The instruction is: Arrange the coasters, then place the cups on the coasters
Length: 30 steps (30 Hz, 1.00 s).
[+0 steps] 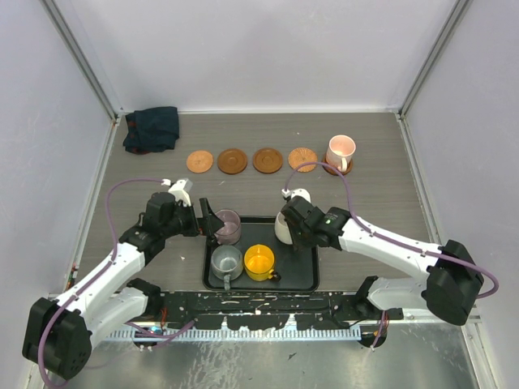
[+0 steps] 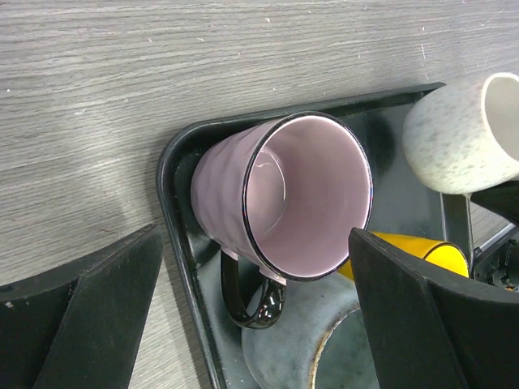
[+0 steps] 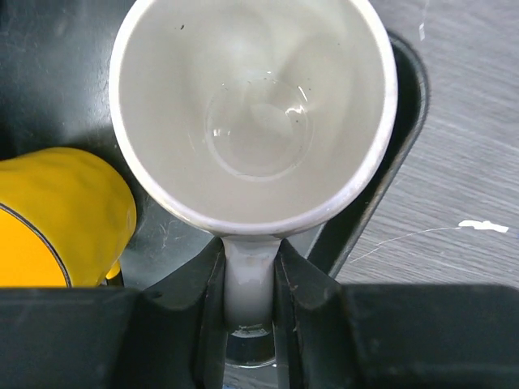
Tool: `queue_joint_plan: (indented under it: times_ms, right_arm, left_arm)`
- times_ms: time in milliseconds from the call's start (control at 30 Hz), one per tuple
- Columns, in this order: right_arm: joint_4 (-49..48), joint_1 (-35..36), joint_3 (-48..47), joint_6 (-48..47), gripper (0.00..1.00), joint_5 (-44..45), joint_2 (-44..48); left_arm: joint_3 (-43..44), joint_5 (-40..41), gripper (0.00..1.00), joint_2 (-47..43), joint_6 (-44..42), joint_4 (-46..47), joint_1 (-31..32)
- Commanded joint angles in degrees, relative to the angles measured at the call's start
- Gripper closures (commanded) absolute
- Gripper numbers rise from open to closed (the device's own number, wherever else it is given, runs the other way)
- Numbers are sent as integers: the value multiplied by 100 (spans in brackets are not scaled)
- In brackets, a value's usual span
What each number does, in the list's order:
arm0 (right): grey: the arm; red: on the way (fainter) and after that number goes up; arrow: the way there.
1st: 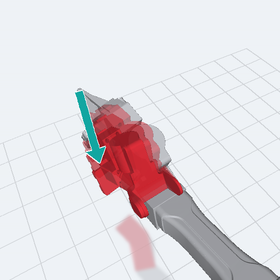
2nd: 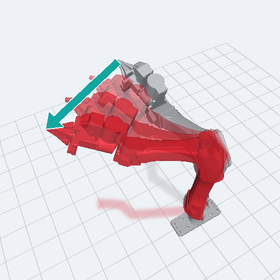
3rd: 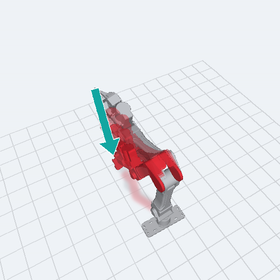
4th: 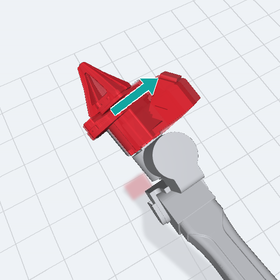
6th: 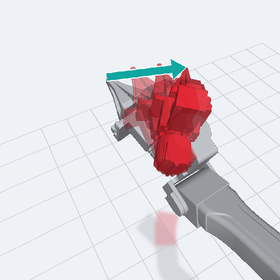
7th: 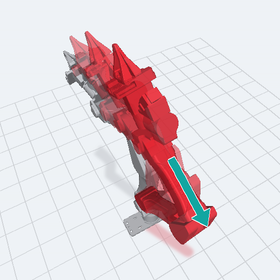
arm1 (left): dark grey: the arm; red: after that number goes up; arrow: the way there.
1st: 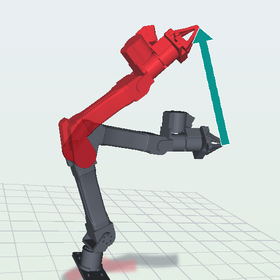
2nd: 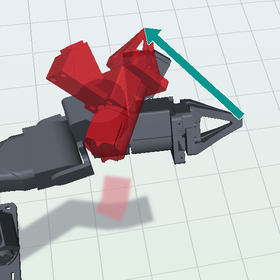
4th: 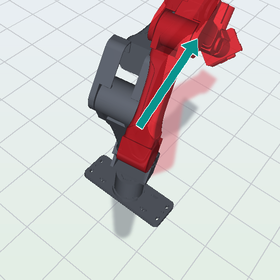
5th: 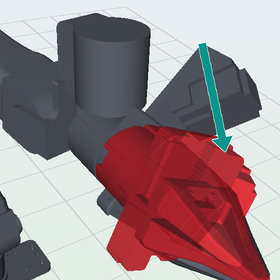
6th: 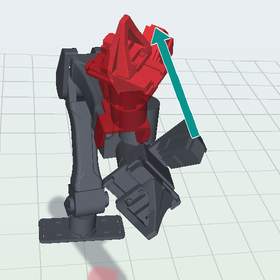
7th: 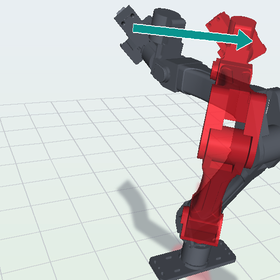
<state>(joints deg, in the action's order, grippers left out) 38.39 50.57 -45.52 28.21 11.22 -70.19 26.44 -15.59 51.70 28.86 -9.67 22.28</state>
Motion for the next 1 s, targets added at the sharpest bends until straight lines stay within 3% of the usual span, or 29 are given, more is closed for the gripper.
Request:
queue_joint_plan:
  times_ms: [0, 233, 433, 800, 967]
  right_arm:
    - [-200, 32, -581, -175, 99, 668, 237]
    - [-463, 32, -884, -404, 99, 1398, 187]
    - [-1383, -111, -1205, -1002, 99, 2132, -10]
    - [-3507, -1912, -1369, -1775, 99, 854, -1069]
    - [-4190, -2389, -1547, -1876, 99, 519, -1663]
  left_arm:
    - [118, 85, 2, -62, -100, 222, 22]
    - [164, 138, 2, 18, -156, 257, 22]
    - [202, 176, 2, 164, -183, 414, 21]
    - [246, 380, 2, 254, -144, 664, 20]
    - [314, 426, 2, 313, -103, 715, 16]
